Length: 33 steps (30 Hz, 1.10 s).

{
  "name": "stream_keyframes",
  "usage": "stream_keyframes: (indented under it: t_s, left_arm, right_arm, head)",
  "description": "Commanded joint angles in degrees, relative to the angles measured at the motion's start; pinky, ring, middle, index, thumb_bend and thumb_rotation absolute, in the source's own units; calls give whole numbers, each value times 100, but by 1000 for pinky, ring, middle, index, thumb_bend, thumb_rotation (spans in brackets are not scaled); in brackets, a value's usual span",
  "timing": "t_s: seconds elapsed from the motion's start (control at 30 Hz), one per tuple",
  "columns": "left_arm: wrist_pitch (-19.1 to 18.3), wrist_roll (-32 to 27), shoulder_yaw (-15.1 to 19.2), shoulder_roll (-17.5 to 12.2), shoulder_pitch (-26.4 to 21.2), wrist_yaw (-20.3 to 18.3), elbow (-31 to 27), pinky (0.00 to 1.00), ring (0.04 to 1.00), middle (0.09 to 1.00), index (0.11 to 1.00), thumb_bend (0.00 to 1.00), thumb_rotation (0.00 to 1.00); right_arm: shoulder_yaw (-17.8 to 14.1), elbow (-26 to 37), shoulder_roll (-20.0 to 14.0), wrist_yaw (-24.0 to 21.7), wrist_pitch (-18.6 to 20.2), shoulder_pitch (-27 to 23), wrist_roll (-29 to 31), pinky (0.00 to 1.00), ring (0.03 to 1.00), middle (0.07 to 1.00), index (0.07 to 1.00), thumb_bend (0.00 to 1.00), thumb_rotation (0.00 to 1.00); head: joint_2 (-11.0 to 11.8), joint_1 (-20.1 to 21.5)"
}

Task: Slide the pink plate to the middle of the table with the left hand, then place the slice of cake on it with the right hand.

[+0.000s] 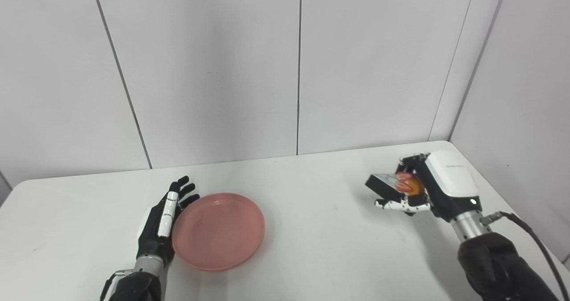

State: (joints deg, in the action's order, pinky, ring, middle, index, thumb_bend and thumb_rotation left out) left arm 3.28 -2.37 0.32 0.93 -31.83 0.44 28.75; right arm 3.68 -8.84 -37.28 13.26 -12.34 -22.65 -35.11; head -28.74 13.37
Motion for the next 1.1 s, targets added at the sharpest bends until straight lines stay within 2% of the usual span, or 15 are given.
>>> stream_keyframes:
  t_s: [0.0, 0.13, 0.37, 0.43, 0.6, 0.8, 1.07]
  left_arm:
    - [-88, 111, -118, 168, -90, 29, -19, 812, 818, 875, 853, 725, 926]
    - [-86, 182, -143, 288, -143, 140, 95, 810, 811, 854, 836, 728, 918]
    - [-56, 258, -174, 456, -153, 271, 106, 776, 800, 838, 825, 726, 909]
    - [-65, 265, -182, 490, -127, 287, 83, 780, 803, 843, 833, 727, 905]
    - [-30, 248, -164, 524, -83, 304, 76, 794, 803, 833, 835, 719, 892]
    - [-95, 370, -197, 485, 18, 396, -29, 794, 804, 844, 839, 731, 905]
    - [-24, 410, -196, 481, 23, 406, 73, 775, 795, 837, 838, 723, 931]
  right_arm:
    - [-18, 367, -54, -38, -286, -434, -54, 128, 174, 243, 276, 613, 430]
    - [199, 679, 182, -311, -325, -777, -176, 117, 161, 231, 273, 627, 401]
    - [685, 377, 648, -484, -591, -1298, -537, 126, 173, 245, 272, 648, 321]
    - [823, 258, 795, -488, -659, -1428, -684, 123, 168, 240, 262, 667, 348]
    - [1092, -39, 1192, -429, -867, -1622, -772, 120, 166, 243, 269, 652, 347]
    - [1300, -442, 1644, -467, -883, -1678, -817, 137, 190, 266, 308, 637, 320]
    - [1571, -789, 1966, -394, -931, -1739, -1036, 157, 208, 277, 306, 636, 365]
  head:
    - [-4, -197]
    - [32, -522]
    - [68, -1009]
    - [62, -1087]
    - [53, -1176]
    - [17, -1267]
    - [58, -1291]
